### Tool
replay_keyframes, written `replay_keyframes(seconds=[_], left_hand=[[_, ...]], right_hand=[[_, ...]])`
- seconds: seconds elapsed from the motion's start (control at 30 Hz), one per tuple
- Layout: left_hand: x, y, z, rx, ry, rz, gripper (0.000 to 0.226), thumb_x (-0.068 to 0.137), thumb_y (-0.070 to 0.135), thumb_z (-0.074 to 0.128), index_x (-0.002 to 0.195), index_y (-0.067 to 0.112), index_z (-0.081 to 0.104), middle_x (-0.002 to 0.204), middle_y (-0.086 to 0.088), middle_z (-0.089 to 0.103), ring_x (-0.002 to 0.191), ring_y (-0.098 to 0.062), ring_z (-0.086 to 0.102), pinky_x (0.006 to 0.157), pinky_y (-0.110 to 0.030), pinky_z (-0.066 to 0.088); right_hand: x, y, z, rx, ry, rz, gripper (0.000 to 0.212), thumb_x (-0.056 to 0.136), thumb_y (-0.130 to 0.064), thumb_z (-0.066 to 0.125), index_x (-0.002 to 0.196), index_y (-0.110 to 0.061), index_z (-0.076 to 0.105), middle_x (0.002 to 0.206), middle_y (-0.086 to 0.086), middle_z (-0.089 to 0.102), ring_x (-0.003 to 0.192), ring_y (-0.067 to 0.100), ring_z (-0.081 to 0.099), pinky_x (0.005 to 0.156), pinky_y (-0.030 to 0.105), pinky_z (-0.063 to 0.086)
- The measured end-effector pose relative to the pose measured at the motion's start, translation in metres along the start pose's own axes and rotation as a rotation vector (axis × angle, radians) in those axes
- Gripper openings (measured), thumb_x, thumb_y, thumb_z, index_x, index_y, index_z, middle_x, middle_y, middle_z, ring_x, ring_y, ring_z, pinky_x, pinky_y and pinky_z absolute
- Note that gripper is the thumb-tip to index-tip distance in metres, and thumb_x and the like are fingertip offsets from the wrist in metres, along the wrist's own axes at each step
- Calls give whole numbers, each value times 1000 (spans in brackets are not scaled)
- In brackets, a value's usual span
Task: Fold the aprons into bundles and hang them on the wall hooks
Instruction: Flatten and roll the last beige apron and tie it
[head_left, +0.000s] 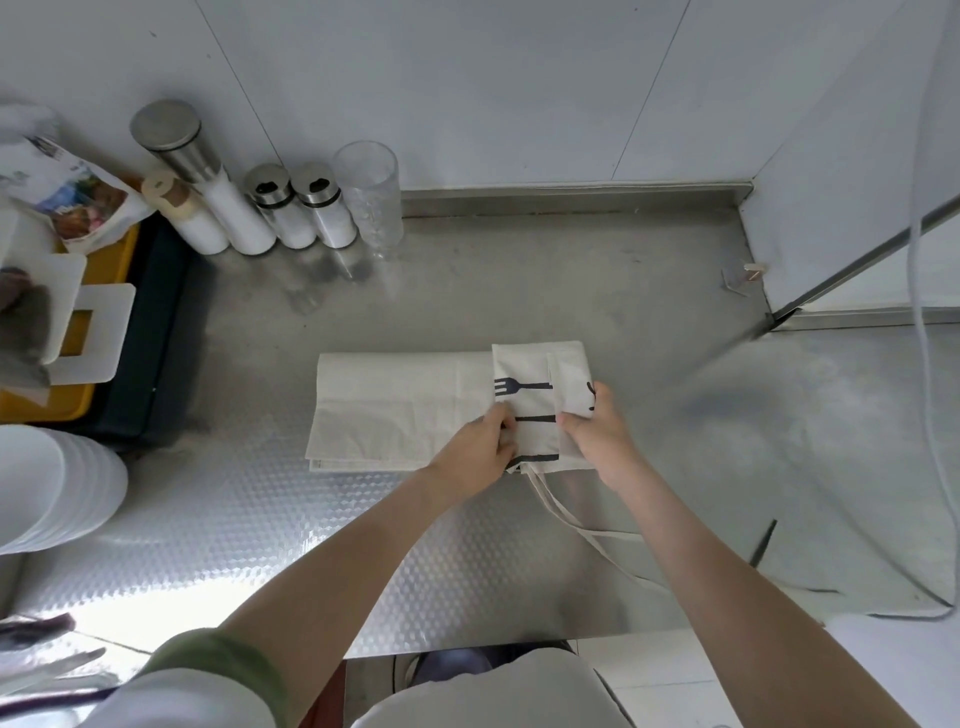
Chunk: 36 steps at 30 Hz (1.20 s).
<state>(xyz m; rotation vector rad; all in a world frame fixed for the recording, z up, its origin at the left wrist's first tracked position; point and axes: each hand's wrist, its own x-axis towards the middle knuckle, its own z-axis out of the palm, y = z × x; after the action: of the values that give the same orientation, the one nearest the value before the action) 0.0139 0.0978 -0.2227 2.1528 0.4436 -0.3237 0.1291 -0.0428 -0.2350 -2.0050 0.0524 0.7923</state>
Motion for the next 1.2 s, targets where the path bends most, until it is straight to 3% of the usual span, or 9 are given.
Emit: replay_keyframes(seconds=[0.17,0.33,0.47,0.53,0.6,0.7,0.87,1.07,1.2], left_hand=[[5,3,2,-216,27,-25,69,84,-1,58,141,22,27,127,-7,33,103,-17,47,82,-8,40],[13,7,6,316,59,-9,83,83,9,53,154,16,10,158,-7,-17,144,-22,-8,118,-36,4],[22,17,0,-62,-20,-91,60,93,11,47,149,6,26,161,-7,9,146,-22,9,114,-21,10],[22,36,-10,-624,63,-249,32,96,31,50,121,13,58,139,-9,50,124,-22,49,99,-23,41],[23,52,-22,-977,40,-364,43,97,54,42,103,17,62,100,-1,67,88,-13,63,73,-23,52],[26,49,-33,-1193,-136,-319,61,94,64,31,110,14,64,95,-2,71,90,-18,67,85,-33,52],[20,28,-32,-1178,-1,-381,21,96,20,55,111,6,61,98,-13,70,84,-24,68,74,-34,56],[20,-10,-37,-810,300,-423,21,93,22,62,109,8,58,97,-7,67,89,-25,64,81,-39,54],[21,-20,-40,-714,326,-437,12,97,23,54,101,12,55,90,-4,62,87,-24,59,86,-44,51]], right_hand=[[0,-2,-9,28,-29,5,43,88,-6,62,123,-19,40,116,2,55,102,19,53,84,30,42],[-7,-6,-8,171,-34,-27,41,83,-6,65,116,-22,46,109,0,62,104,22,61,92,40,50],[-16,-18,-11,473,-173,-52,22,81,-33,61,101,-29,65,79,-3,61,67,14,56,61,27,46],[-15,-18,-11,548,-254,-64,26,93,-37,53,109,-23,67,93,1,68,80,16,63,73,30,52],[-18,-21,-7,542,-295,-102,28,98,-24,47,118,-16,65,112,6,68,101,18,64,92,32,49],[-27,-25,5,358,-331,-247,29,90,-15,56,115,-26,67,126,5,58,117,11,54,103,26,39],[-33,-19,30,116,-284,-392,55,90,-8,54,138,-33,47,149,-10,32,140,7,27,116,29,23],[-23,-3,42,-553,-149,-455,68,100,-21,45,153,-22,4,161,-5,0,148,15,-10,119,30,-4],[-25,0,47,-649,-201,-469,62,104,-25,30,152,-20,-10,159,-8,-10,144,7,-19,116,28,-15]])
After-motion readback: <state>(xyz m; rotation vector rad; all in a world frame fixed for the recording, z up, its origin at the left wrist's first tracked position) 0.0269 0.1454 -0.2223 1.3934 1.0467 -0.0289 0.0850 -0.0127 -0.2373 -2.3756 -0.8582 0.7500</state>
